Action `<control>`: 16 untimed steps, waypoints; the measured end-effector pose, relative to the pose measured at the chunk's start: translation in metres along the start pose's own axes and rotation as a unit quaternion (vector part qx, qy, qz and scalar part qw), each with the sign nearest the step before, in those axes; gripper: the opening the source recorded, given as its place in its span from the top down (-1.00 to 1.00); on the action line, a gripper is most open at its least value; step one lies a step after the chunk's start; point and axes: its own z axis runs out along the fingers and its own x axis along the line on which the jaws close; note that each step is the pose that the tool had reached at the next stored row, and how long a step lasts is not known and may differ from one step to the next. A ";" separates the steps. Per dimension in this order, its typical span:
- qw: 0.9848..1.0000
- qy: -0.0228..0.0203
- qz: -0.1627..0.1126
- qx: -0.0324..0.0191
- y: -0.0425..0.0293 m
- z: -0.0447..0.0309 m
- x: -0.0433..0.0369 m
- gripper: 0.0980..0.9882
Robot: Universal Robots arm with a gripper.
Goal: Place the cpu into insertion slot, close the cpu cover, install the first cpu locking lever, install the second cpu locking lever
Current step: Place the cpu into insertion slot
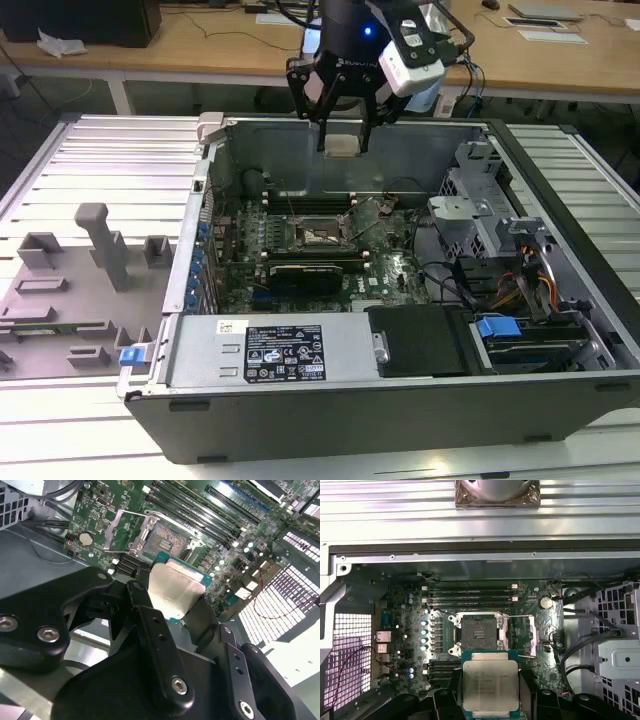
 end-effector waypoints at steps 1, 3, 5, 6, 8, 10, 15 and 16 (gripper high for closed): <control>1.000 0.000 0.000 0.000 0.0001 0.0029 -0.0001 0.00; 1.000 0.000 0.000 0.000 0.0002 0.0077 -0.0001 0.00; 1.000 0.000 0.000 0.000 0.0009 0.0118 -0.0001 0.00; 1.000 0.000 0.000 0.000 0.0013 0.0137 -0.0001 0.00; 1.000 0.000 0.000 0.000 0.0026 0.0278 0.0007 0.00; 1.000 0.000 0.000 0.000 0.0025 0.0315 0.0011 0.00; 1.000 0.000 0.000 0.001 0.0018 0.0440 0.0017 0.00; 1.000 0.000 0.000 0.002 0.0015 0.0476 0.0016 0.00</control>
